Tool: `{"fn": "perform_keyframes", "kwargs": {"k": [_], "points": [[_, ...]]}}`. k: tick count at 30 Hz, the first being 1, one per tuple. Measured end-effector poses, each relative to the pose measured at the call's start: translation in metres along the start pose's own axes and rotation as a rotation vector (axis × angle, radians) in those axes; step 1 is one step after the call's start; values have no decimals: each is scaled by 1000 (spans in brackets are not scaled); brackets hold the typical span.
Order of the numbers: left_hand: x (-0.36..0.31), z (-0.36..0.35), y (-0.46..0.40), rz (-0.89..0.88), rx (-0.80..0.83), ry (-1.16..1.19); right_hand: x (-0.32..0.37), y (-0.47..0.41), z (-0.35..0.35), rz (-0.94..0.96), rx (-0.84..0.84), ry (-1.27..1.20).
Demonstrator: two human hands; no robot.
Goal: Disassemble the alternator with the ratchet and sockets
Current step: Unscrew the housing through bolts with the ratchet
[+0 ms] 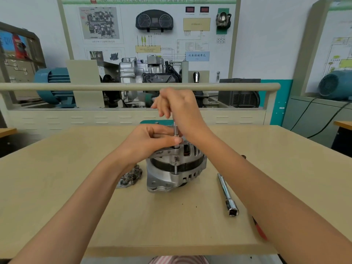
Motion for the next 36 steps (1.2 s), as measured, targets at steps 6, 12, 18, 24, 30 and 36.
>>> {"fn": "perform_keyframes", "kwargs": {"k": [6, 12, 18, 24, 30, 36], "points": [[0, -4, -2, -25, -189, -129, 15, 6, -8, 79, -114, 1343], [0, -3, 0, -1, -2, -65, 2, -1, 4, 13, -82, 154], [2, -2, -2, -26, -139, -78, 6, 10, -6, 96, -109, 563], [0, -2, -2, -6, -166, -211, 12, 5, -12, 159, -98, 1246], [-3, -4, 1, 5, -15, -38, 9, 2, 0, -81, -79, -386], [-3, -3, -6, -41, -239, -279, 11, 21, -19, 151, -241, 1414]]}}
Point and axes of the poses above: each hand's wrist, its own y-axis away from the middle knuckle, its own z-axis out of the back of the hand, x = y × z, the point moved 3 cm from there along -y, towards the middle knuckle, and after that the axes turned 4 degrees about z, right-handed, at the moved point
